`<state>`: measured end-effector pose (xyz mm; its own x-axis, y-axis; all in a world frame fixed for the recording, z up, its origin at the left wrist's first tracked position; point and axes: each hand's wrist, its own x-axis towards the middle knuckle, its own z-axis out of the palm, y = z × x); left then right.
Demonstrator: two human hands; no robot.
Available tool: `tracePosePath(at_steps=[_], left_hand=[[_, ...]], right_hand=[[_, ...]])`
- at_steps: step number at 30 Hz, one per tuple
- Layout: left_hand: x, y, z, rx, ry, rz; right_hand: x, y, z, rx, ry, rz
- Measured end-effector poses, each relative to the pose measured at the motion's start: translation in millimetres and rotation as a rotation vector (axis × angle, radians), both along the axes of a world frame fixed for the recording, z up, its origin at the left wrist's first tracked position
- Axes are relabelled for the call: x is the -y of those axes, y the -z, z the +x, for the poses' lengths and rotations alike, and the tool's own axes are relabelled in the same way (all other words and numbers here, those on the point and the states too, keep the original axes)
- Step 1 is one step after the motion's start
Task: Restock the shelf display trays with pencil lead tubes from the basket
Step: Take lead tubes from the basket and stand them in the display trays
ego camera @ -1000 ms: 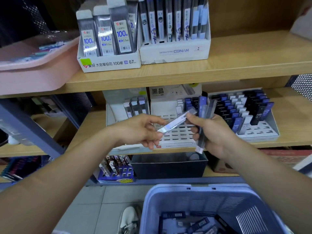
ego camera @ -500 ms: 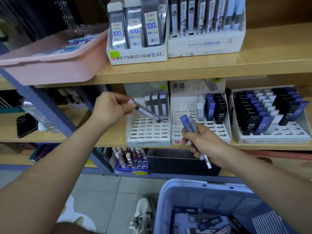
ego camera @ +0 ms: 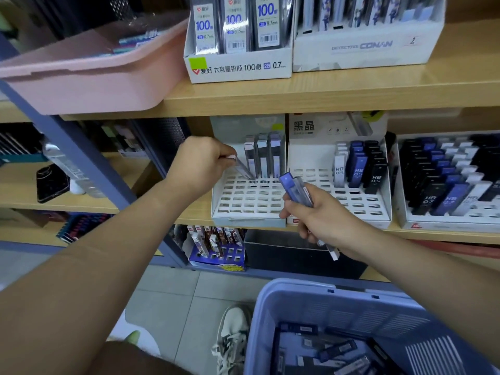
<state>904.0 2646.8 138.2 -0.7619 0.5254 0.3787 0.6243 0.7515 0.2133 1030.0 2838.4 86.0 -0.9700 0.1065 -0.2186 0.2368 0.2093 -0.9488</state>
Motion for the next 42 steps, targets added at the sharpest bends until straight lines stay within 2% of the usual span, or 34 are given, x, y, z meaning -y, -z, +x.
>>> tracePosePath(at_steps=[6,10,23,28,33,36,42], left_hand=[[-5,-8,0,-0.016,0.086,-0.117],[-8,-6,-5,-0.042,0.072,-0.138],[-15,-2,-17,-0.142,0.017,-0.278],[-28,7,-21,-0.108,0.023,-0.148],[-32,18,-25,0.084,-0.018,0.060],[-34,22,-21,0.098,-0.039,0.152],[-35,19,-23,-0.008,-0.030,0.082]], right_hand=[[-7,-3,-3,0.053,0.057,-0.112],[-10,-4,-2,0.126,0.060,-0.206],[-13,-3,-7,0.172,0.095,-0.213],[-12,-2,-7,0.184,0.102,-0.220],[-18,-2,-7,0.171,0.108,-0.246],[-20,-2,-8,0.184,0.141,-0.304],[-22,-6,-7,0.202,0.143,-0.427]])
